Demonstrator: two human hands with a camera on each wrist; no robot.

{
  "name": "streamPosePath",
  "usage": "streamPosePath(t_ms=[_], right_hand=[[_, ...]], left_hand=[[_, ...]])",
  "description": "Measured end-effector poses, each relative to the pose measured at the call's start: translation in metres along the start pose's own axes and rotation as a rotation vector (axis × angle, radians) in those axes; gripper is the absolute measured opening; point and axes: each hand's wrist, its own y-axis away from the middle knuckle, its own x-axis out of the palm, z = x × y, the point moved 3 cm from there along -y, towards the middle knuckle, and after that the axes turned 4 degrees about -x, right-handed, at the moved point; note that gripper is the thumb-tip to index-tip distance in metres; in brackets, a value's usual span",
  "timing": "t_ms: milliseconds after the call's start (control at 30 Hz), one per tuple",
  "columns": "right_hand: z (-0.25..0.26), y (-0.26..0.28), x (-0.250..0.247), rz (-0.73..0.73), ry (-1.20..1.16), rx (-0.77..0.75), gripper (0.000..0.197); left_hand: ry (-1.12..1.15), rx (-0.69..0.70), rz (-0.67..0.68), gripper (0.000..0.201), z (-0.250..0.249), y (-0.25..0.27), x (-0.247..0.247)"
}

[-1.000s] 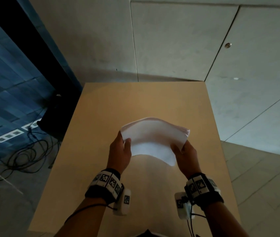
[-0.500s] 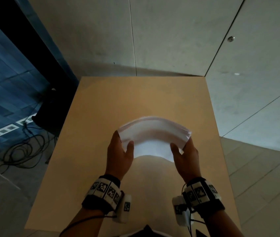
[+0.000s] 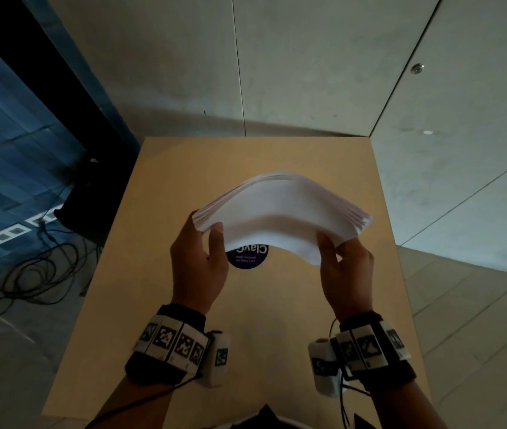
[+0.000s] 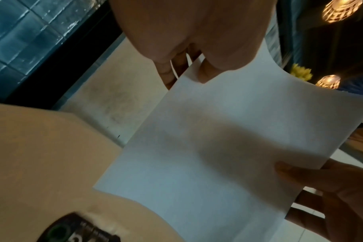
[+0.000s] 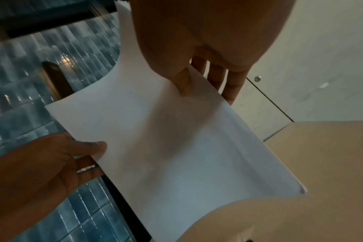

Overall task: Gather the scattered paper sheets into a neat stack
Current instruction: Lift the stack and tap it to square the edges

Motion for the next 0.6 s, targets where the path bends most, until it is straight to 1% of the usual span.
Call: streamPosePath(t_ms=[67,100,167,200,233,267,333,400,467,533,600], right_hand=[[-0.009,0.006,0.007,0.036,0.034,0.026,0.016],[-0.021,0.011,0.013,0.093,0.057,0.069,0.018],[-0.049,0.023,0.026,0.234,0.117,0.15,0.022],[-0.06,0.028,0.031,0.29,0.152,0.161,0.021],[-0.068,0.032,0.035,0.324,0.183,0.159,0.019],[-0.072,0.033,0.037,0.331,0.205,0.154,0.017],[-0.073,0.031,0.036,0.312,0.226,0.15,0.016],[-0.066,0.026,0.032,0.285,0.211,0.136,0.015],[-0.055,0.019,0.024,0.234,0.19,0.075,0.013],[-0.043,0.015,0.015,0.174,0.175,0.009,0.012],[-0.041,0.016,0.012,0.16,0.181,-0.017,0.014]], left_hand=[[0.006,0.017,0.005,0.02,0.004,0.005,0.0],[-0.005,-0.016,0.038,0.023,0.012,0.01,0.004],[-0.05,-0.156,0.142,0.024,0.034,0.023,0.017],[-0.064,-0.243,0.187,0.024,0.047,0.03,0.023],[-0.073,-0.306,0.213,0.024,0.057,0.035,0.027],[-0.085,-0.333,0.217,0.022,0.062,0.037,0.028],[-0.114,-0.318,0.187,0.018,0.063,0.035,0.026],[-0.143,-0.243,0.153,0.017,0.057,0.029,0.021],[-0.16,-0.177,0.105,0.017,0.05,0.024,0.015],[-0.138,-0.164,0.052,0.021,0.049,0.021,0.01],[-0.093,-0.171,0.053,0.023,0.05,0.023,0.01]])
